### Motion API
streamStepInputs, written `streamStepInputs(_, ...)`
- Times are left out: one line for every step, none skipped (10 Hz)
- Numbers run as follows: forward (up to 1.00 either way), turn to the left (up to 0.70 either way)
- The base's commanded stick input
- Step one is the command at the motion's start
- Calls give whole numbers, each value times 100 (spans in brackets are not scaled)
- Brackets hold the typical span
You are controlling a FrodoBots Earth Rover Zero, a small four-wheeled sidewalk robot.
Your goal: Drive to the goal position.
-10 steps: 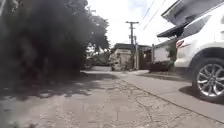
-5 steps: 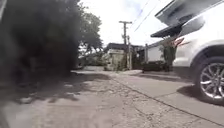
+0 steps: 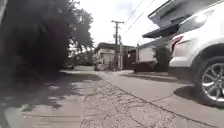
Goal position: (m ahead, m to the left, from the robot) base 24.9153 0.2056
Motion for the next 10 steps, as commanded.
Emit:
streamStepInputs(70,1)
streamStepInputs(70,1)
streamStepInputs(70,1)
streamStepInputs(70,1)
streamStepInputs(70,1)
streamStepInputs(70,1)
streamStepInputs(70,1)
streamStepInputs(70,1)
streamStepInputs(70,1)
streamStepInputs(70,1)
